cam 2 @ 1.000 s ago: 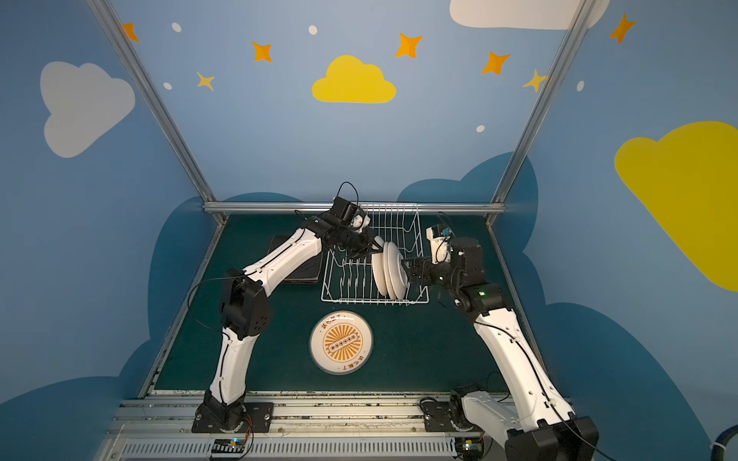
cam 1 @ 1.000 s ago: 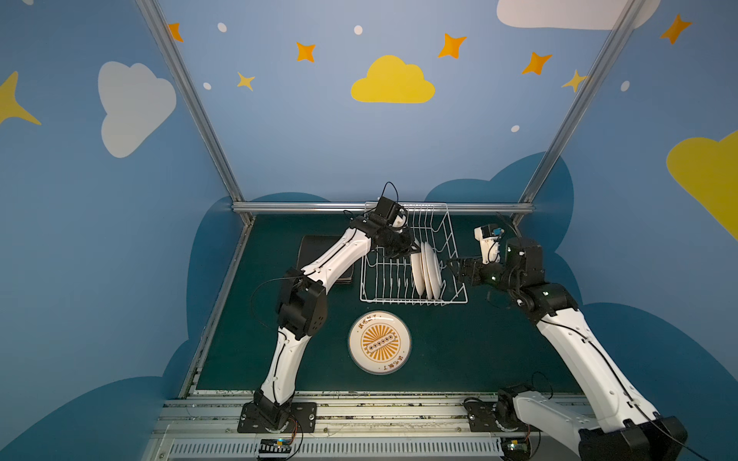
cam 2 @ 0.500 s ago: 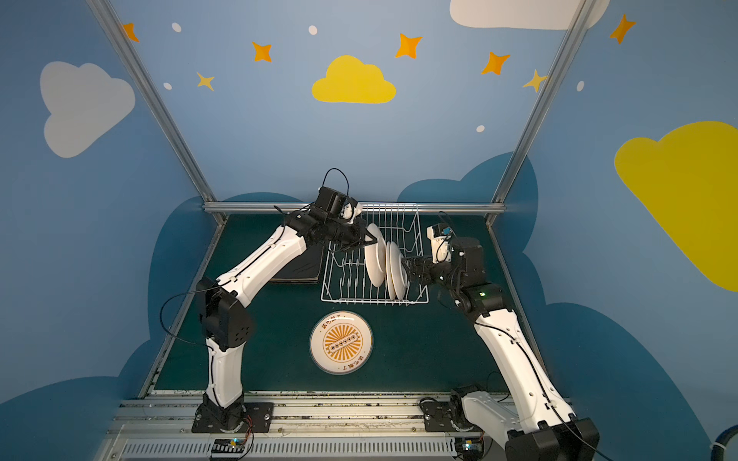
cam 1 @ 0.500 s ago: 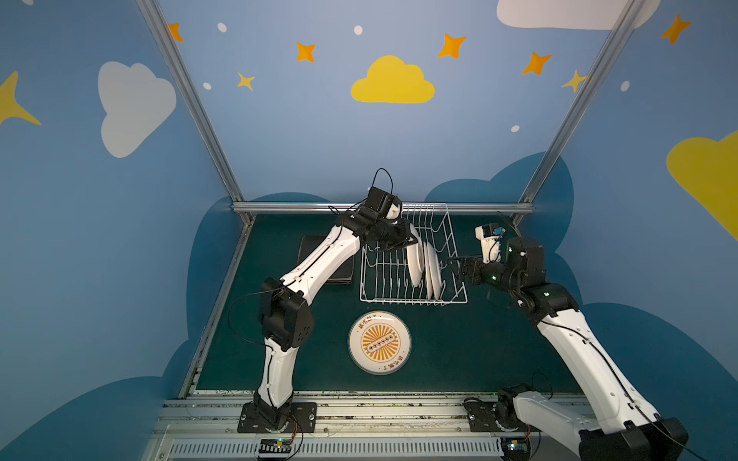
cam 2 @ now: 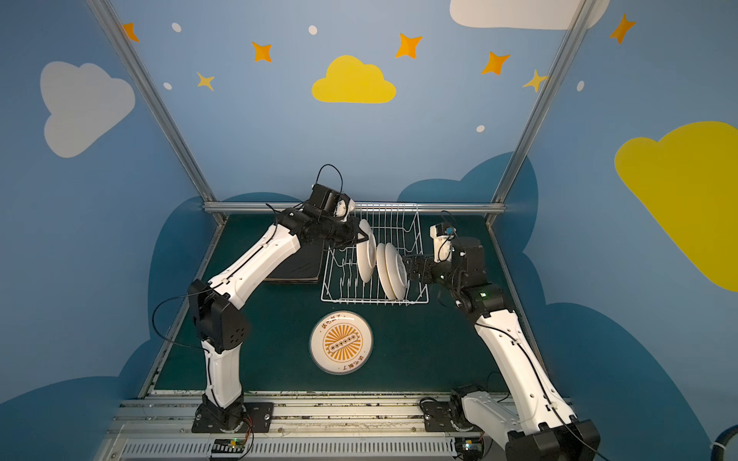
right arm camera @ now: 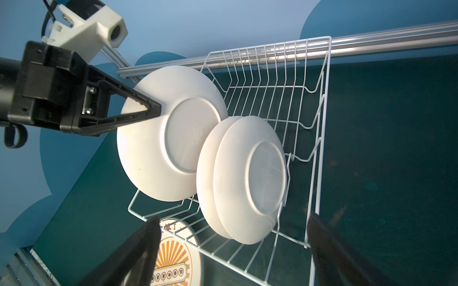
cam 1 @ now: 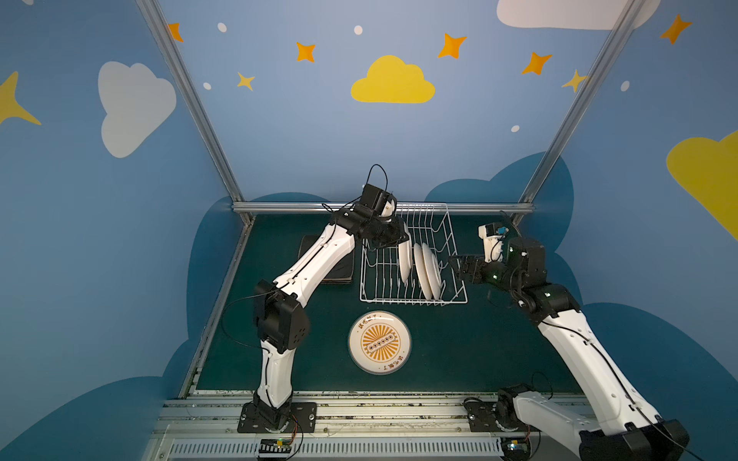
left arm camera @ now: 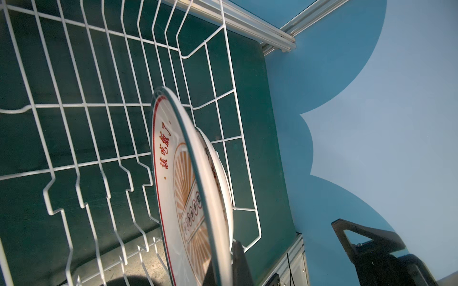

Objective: Unload the plates from the dish rack
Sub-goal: Pick up a plate from the dish rack.

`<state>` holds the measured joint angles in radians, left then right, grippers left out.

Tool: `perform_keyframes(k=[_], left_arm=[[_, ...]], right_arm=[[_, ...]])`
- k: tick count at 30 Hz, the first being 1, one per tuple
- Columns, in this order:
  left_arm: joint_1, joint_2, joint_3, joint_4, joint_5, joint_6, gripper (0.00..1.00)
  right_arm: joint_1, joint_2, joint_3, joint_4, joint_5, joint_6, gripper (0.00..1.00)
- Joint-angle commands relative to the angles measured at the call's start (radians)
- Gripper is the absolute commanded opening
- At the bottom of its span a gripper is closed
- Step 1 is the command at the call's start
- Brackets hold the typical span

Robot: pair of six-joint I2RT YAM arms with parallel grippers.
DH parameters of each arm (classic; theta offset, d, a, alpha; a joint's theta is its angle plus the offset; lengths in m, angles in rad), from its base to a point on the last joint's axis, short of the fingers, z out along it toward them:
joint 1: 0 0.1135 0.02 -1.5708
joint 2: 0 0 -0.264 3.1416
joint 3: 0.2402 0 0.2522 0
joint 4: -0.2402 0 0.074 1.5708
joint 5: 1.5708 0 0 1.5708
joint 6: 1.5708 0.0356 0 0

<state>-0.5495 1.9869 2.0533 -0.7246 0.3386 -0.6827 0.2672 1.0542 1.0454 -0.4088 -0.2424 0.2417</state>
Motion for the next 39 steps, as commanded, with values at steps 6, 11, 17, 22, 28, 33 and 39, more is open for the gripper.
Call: perform_keyframes(k=[6,11,17,22,28,33,39], left_arm=[[0.008,-0.087,0.078,0.019,-0.033,0.076,0.03],[0.006,-0.163,-0.015,0.131,-0.077,0.193,0.03],[0.007,-0.272,-0.135,0.260,-0.150,0.389,0.03],[0.003,-0.364,-0.258,0.377,-0.112,0.591,0.03],[0.000,-0.461,-0.420,0.509,-0.144,0.830,0.03],[-0.015,-0.504,-0.472,0.479,-0.168,1.059,0.03],[-0.055,-0.563,-0.593,0.532,-0.253,1.361,0.03]], right_arm=[[-0.003,0.013,0.054,-0.017,0.023,0.058,0.91],[-0.004,0.041,0.097,-0.047,-0.001,0.102,0.91],[-0.006,0.090,0.153,-0.080,-0.067,0.148,0.91],[-0.007,0.125,0.196,-0.082,-0.109,0.186,0.92],[-0.007,0.150,0.246,-0.098,-0.128,0.226,0.91],[-0.007,0.182,0.304,-0.129,-0.159,0.275,0.91],[-0.006,0.192,0.291,-0.009,-0.226,0.369,0.92]])
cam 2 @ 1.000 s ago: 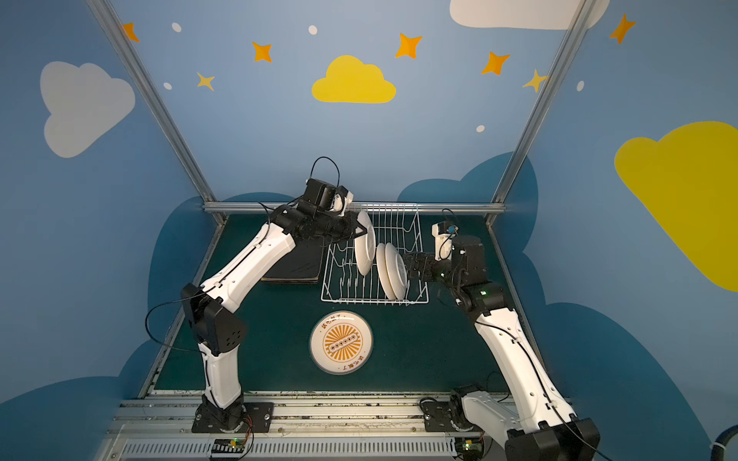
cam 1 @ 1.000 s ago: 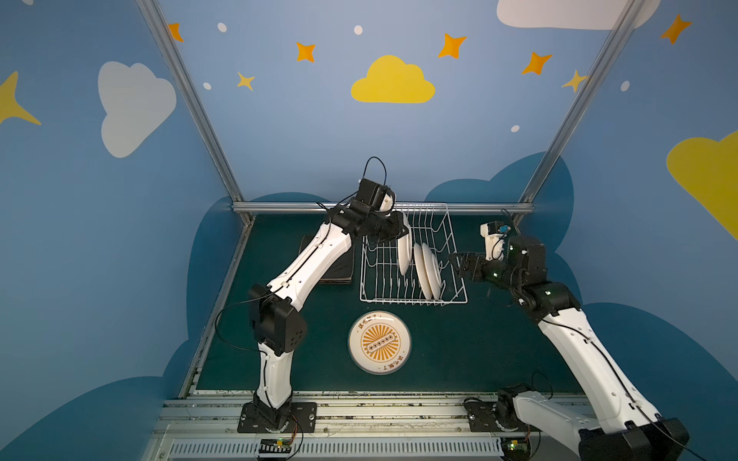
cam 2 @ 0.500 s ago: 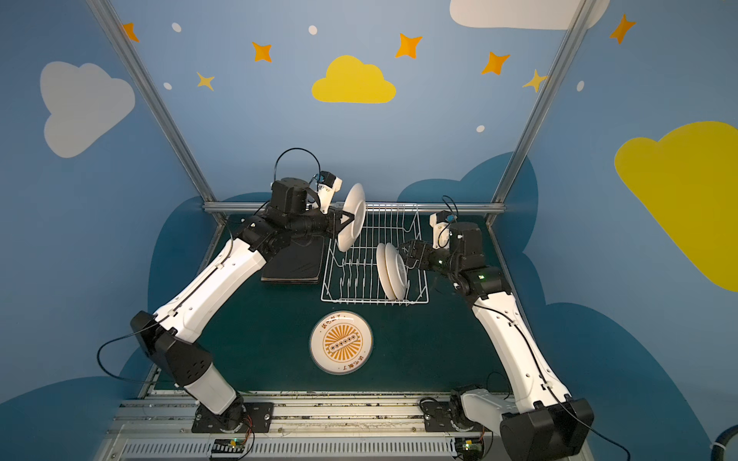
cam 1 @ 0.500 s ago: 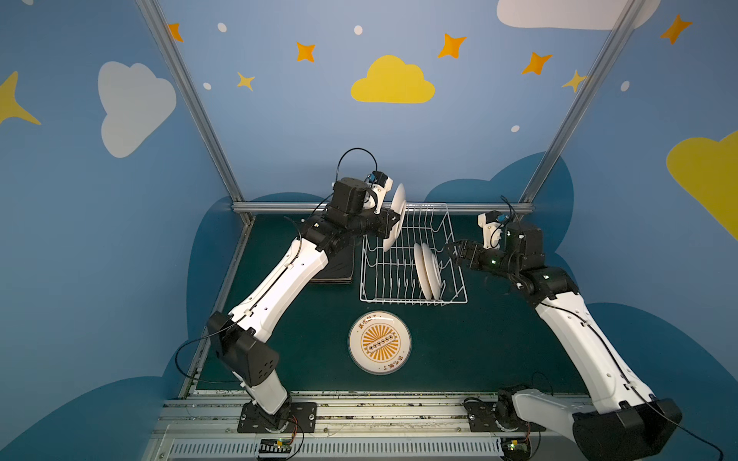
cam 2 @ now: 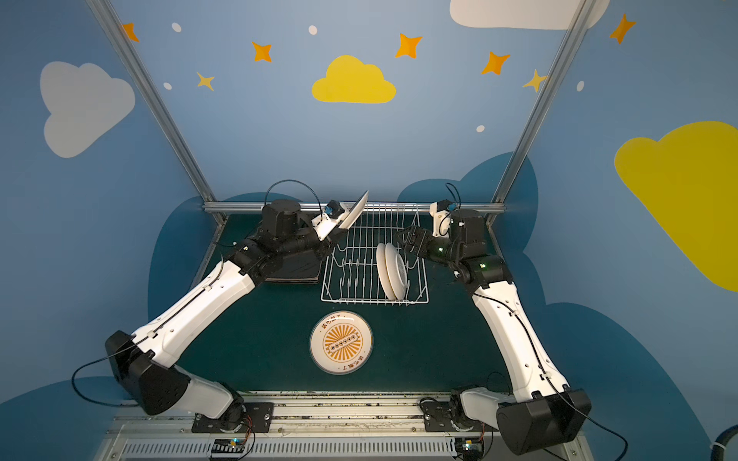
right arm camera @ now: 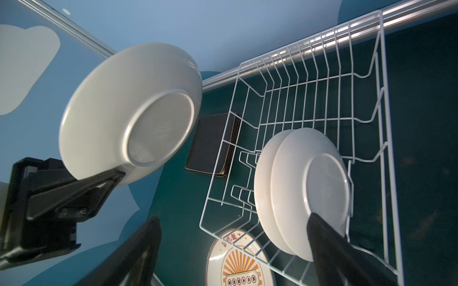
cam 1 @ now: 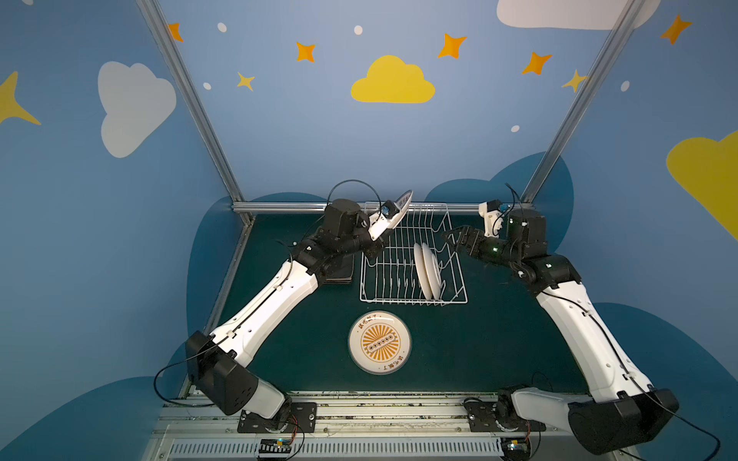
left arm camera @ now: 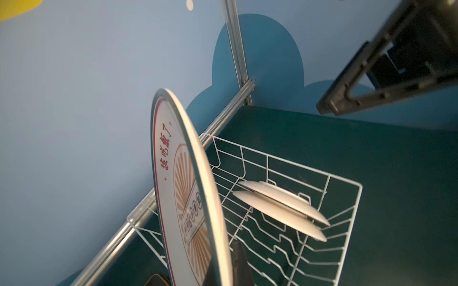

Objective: Unload the plates from the dish rack
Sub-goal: Pick up a plate from the dish rack.

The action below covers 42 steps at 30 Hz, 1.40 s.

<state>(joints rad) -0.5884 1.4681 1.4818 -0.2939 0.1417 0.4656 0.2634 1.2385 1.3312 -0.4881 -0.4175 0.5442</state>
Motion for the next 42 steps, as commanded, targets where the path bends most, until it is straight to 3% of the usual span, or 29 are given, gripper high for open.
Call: perform_keyframes(k=[1,13,21,39,42], left_arm=[[-0.020,-0.052,-0.038,0.111,-0.072,0.245,0.03],[-0.060,-0.083,-0.175,0.202,-0.163,0.520,0.03],[-0.107,-0.072,-0.227,0.242,-0.217,0.663,0.03],[-0.160,-0.082,-0.308,0.320,-0.238,0.797,0.03],[-0.165,-0.080,-0.309,0.322,-0.240,0.799,0.03]], right_arm=[[-0.002,0.011,0.003,0.092,-0.061,0.084,0.92],[0.009,0.105,0.092,0.130,-0.120,0.151,0.91],[0.030,0.161,0.116,0.134,-0.144,0.183,0.83],[0.079,0.282,0.164,-0.012,-0.175,0.238,0.33],[0.082,0.282,0.158,-0.010,-0.173,0.243,0.30]])
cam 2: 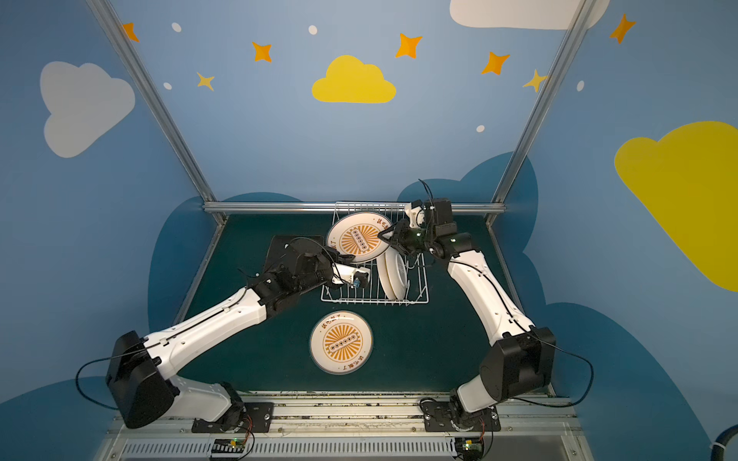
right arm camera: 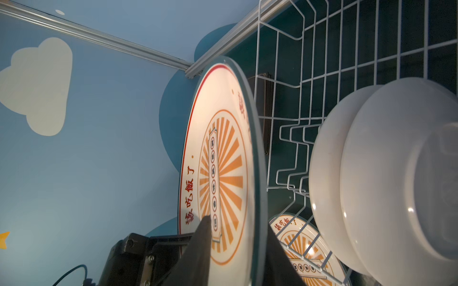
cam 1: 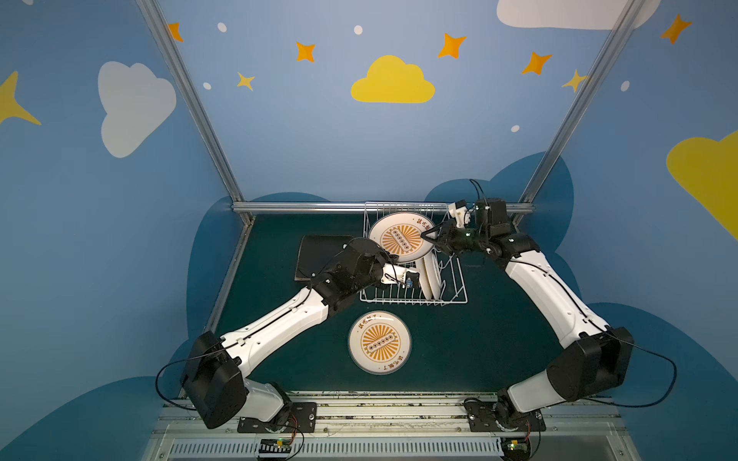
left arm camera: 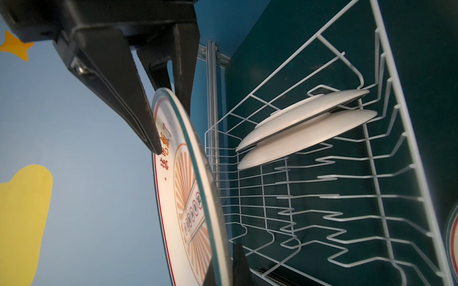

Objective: Unload the plates from the dish rack
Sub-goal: Pick up a plate from the dish rack.

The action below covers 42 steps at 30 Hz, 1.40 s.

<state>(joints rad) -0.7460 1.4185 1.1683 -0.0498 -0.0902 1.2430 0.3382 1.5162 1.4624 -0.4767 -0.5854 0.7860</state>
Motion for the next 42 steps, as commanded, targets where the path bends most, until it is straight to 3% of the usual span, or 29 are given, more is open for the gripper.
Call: perform_keyframes(k=[1,13,16,20,22,24,27,29,30,33,42], left_arm=[[-0.008,-0.031,0.002,0.084,-0.009,0.021,0.03],[-0.010,-0.010,-0.005,0.099,-0.020,0.021,0.08],[-0.010,-0.004,-0.011,0.122,-0.034,0.000,0.17],[-0.008,0.009,-0.007,0.133,-0.067,-0.055,0.24],[-0.007,0.014,-0.009,0.134,-0.069,-0.070,0.35],[-0.007,0.017,-0.018,0.149,-0.076,-0.084,0.59],[-0.005,0.014,-0.032,0.171,-0.093,-0.125,0.84],[-0.004,0.004,-0.042,0.173,-0.098,-0.152,0.98],[-0.004,-0.004,-0.049,0.173,-0.098,-0.166,1.00],[0.020,-0.050,-0.063,0.160,-0.061,-0.296,1.00],[0.231,-0.219,-0.088,0.091,0.231,-0.815,1.00]], right_arm=[[0.009,0.004,0.028,-0.022,-0.006,-0.001,0.31],[0.008,0.059,0.087,-0.043,-0.056,-0.010,0.10],[0.003,0.065,0.097,-0.050,-0.074,-0.011,0.00],[-0.005,0.045,0.062,0.023,-0.084,0.013,0.00],[-0.010,0.028,0.038,0.072,-0.086,0.031,0.00],[-0.017,0.013,0.020,0.109,-0.086,0.050,0.00],[-0.027,-0.005,-0.001,0.163,-0.091,0.074,0.00],[-0.036,-0.022,-0.018,0.194,-0.083,0.091,0.00],[-0.041,-0.031,-0.031,0.216,-0.078,0.099,0.00],[-0.055,-0.058,-0.064,0.273,-0.065,0.116,0.00],[-0.080,-0.122,-0.129,0.305,-0.008,0.067,0.00]])
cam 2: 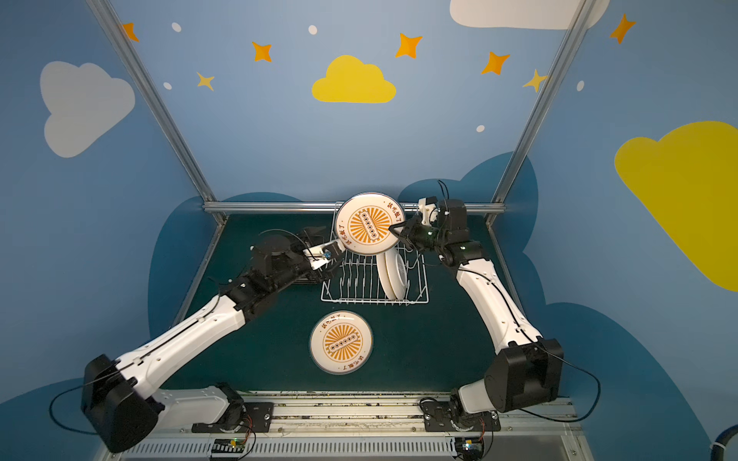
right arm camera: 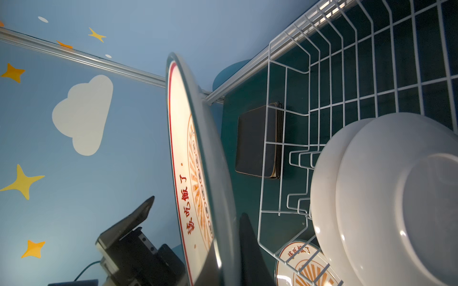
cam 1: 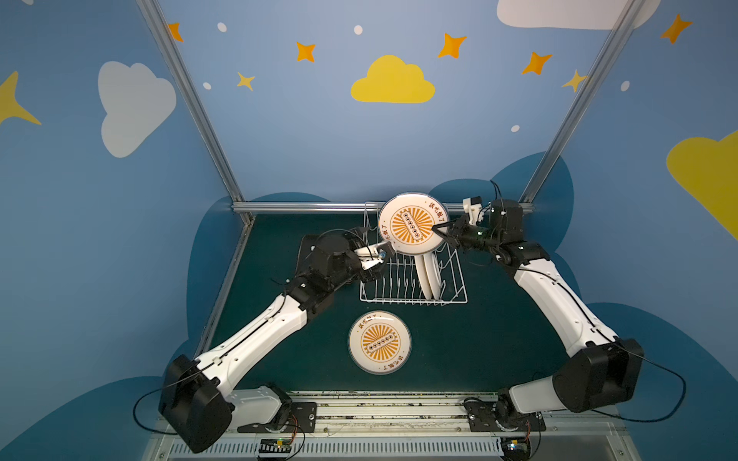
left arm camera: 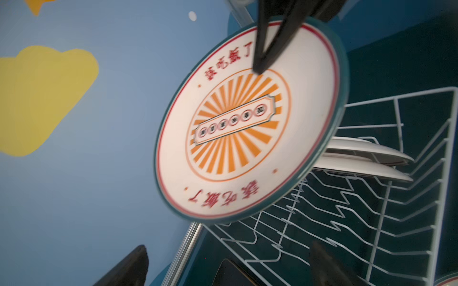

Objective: Unload the plates from the dish rack
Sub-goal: Pick up a plate from the dish rack.

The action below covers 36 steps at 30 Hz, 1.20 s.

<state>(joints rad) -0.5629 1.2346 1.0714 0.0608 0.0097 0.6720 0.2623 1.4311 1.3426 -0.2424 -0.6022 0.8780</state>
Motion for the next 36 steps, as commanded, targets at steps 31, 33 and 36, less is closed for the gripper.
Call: perform_keyframes(k=[31,33,36], left_arm=[[0.239,0.431,0.477,-0.344,0.863,-0.928,0.97],[0.229,0.458,0.508,-0.368,0.869,-0.914,0.94],[0.221,0.491,0.540,-0.369,0.902,-0.921,0.85]], right_arm=[[-0.010,-0.103,-0.098,0.104,-0.120,-0.271,0.00],[-0.009,-0.103,-0.104,0.111,-0.122,-0.274,0.00],[-0.009,-0.096,-0.111,0.120,-0.130,-0.277,0.00]])
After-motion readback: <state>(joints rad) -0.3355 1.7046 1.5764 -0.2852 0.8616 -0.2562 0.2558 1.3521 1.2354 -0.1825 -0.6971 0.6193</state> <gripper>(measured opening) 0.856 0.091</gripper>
